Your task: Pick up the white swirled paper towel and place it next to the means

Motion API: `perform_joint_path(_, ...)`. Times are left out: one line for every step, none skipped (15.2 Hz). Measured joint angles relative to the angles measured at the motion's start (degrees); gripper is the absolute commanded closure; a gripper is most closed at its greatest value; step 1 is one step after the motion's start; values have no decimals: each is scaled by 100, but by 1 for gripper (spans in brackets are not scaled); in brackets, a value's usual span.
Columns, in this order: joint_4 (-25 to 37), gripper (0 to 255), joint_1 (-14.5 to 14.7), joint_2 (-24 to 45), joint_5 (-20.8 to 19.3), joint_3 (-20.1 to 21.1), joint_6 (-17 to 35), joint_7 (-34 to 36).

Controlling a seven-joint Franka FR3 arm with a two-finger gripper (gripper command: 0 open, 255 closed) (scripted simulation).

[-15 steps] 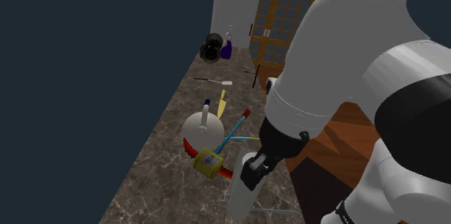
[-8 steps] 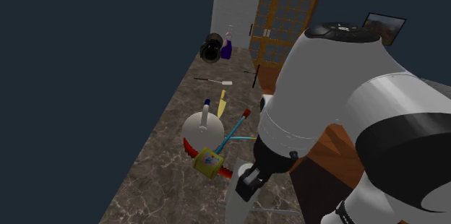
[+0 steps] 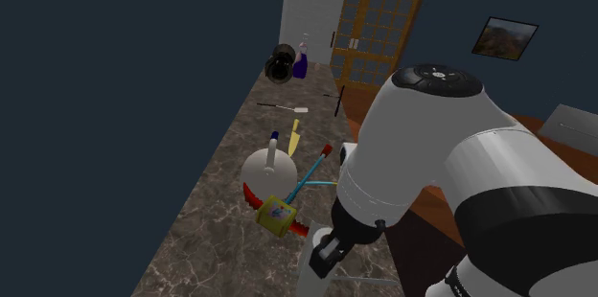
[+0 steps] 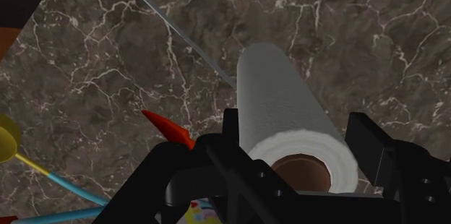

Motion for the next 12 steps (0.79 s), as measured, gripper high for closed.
perform_joint_path(-4, 255, 1, 1, 1, 2, 6, 1)
perform_joint_path(-6, 255, 1, 2, 2, 3, 8, 1)
perform_joint_path(-7, 255, 0, 3, 2, 4, 10, 2)
perform_joint_path(-7, 255, 0, 3, 2, 4, 11, 2)
perform_joint_path(-7, 0, 0, 3, 2, 4, 11, 2)
perform_joint_path(-7, 0, 0, 3, 2, 4, 11, 2)
perform_joint_path(-7, 0, 0, 3, 2, 4, 11, 2)
perform_joint_path(-7, 0, 0, 3, 2, 4, 11, 2)
perform_joint_path(-7, 0, 0, 3, 2, 4, 11, 2)
perform_joint_path(-7, 0, 0, 3, 2, 4, 11, 2)
perform_joint_path(-7, 0, 0, 3, 2, 4, 11, 2)
perform_joint_path(75, 0, 2, -35, -13, -33, -103, -6)
